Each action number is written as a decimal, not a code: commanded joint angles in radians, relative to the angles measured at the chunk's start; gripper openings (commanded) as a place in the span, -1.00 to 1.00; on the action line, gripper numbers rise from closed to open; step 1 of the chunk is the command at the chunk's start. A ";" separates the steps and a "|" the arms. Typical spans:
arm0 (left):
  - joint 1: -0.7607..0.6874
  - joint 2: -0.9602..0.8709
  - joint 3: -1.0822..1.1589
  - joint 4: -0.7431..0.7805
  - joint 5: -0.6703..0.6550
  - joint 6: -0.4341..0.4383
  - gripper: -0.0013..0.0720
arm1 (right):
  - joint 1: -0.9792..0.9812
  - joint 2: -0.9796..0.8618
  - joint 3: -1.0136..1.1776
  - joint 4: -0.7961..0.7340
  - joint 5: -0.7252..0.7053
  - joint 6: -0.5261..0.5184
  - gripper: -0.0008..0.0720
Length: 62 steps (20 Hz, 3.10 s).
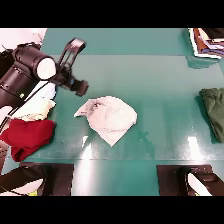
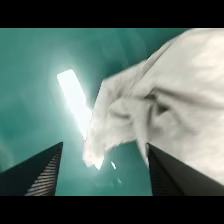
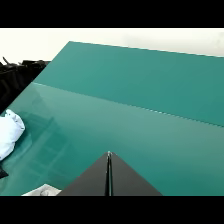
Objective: Fold the shirts.
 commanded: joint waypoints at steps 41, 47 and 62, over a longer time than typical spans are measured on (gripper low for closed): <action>0.214 0.251 0.329 -0.399 0.232 0.276 -0.91 | 0.204 -0.303 -0.079 0.147 0.098 -0.011 -0.95; 0.214 0.482 0.485 -0.449 0.193 0.265 -0.91 | 0.196 -0.053 0.176 -0.011 0.153 0.113 -0.95; 0.213 0.222 -0.363 -0.470 0.209 0.280 -0.90 | 0.273 -0.108 -0.647 -0.138 -0.101 0.279 -0.95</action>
